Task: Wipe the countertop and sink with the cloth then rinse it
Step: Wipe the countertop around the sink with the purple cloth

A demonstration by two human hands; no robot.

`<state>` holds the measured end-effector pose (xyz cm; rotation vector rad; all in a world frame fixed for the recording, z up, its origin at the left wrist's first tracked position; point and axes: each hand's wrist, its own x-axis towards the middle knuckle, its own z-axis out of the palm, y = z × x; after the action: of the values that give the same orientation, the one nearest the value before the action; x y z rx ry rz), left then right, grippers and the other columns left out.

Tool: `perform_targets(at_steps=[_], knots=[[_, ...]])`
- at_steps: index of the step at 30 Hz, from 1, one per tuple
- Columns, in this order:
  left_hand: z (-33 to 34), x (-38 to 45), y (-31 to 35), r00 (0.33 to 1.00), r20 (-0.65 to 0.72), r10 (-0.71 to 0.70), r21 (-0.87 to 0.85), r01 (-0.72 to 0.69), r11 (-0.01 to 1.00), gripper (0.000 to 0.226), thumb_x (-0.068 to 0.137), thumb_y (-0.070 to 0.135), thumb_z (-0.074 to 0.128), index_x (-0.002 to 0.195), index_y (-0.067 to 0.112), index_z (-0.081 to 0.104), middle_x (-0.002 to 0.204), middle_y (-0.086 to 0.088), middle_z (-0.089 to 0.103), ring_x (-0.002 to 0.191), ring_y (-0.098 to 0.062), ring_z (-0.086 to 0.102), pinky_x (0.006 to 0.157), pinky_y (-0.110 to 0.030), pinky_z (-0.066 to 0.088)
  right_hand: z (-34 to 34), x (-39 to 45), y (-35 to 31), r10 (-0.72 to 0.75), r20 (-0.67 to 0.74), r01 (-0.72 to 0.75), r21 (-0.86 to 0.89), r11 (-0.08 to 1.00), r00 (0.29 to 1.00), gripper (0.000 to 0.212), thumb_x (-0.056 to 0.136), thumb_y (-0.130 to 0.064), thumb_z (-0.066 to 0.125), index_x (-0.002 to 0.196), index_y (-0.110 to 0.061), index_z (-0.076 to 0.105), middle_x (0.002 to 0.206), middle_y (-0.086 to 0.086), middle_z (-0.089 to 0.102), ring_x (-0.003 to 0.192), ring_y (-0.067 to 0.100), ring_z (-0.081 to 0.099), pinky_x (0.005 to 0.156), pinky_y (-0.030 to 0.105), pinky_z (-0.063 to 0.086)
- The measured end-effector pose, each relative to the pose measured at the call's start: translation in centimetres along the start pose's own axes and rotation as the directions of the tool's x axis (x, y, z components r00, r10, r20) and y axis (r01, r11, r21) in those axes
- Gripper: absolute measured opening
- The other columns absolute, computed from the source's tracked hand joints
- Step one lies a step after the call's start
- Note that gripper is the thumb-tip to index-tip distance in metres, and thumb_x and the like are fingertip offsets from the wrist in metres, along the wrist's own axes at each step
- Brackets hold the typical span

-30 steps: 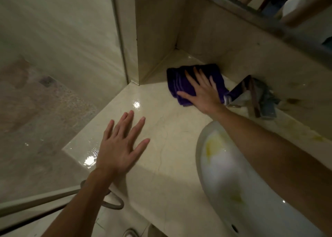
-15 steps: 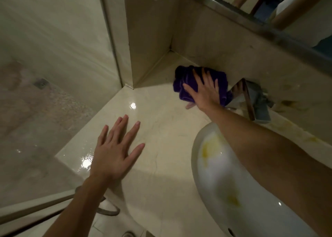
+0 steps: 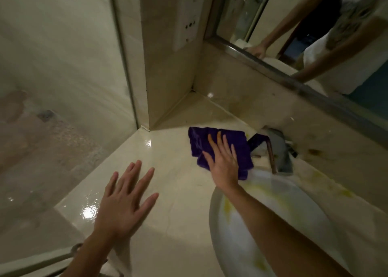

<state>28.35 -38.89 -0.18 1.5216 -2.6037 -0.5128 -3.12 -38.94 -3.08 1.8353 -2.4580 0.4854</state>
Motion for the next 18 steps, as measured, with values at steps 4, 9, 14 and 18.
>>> perform_targets(at_steps=[4,9,14,18], knots=[[0.0,2.2,1.7,1.000,-0.003,0.022,-0.090,-0.022,0.996,0.059,0.099,0.068,0.015,0.155,0.055,0.004,0.170,0.012,-0.008,0.154,-0.003,-0.015,0.126,-0.046,-0.004,0.4,4.6,-0.5,0.062,0.019,-0.063,0.057,0.996,0.998,0.050,0.104,-0.039,0.040,0.151,-0.023,0.041,0.159,0.007,0.038,0.150,0.025,0.028,0.122,0.049,0.024],[1.6,8.5,5.2,0.994,-0.021,0.112,-0.040,-0.113,0.993,0.057,0.102,0.065,0.010,0.156,0.052,-0.001,0.169,0.009,-0.011,0.154,-0.007,-0.020,0.126,-0.048,-0.004,0.2,12.9,0.4,-0.143,0.120,0.148,-0.028,0.989,0.982,0.080,0.080,-0.029,0.081,0.149,-0.011,0.043,0.153,0.017,0.044,0.143,0.036,0.039,0.117,0.052,0.033],[2.1,8.7,4.7,0.992,-0.028,0.121,-0.012,-0.121,0.993,0.058,0.102,0.065,0.013,0.156,0.051,-0.002,0.169,0.008,-0.014,0.153,-0.008,-0.021,0.126,-0.048,-0.004,-1.4,17.6,2.8,-0.682,0.364,0.764,-0.165,0.623,0.634,0.120,0.049,-0.013,0.097,0.152,-0.011,0.037,0.160,0.010,0.034,0.149,0.028,0.030,0.119,0.042,0.033],[2.3,8.9,4.8,0.992,-0.050,0.119,-0.010,-0.120,0.993,0.059,0.102,0.065,0.016,0.157,0.051,-0.001,0.169,0.008,-0.012,0.154,-0.008,-0.020,0.127,-0.046,-0.004,-2.8,22.8,2.7,-0.868,0.447,0.967,-0.225,0.123,0.214,0.062,0.096,-0.016,0.065,0.151,-0.009,0.038,0.160,0.012,0.034,0.149,0.029,0.029,0.120,0.052,0.028]])
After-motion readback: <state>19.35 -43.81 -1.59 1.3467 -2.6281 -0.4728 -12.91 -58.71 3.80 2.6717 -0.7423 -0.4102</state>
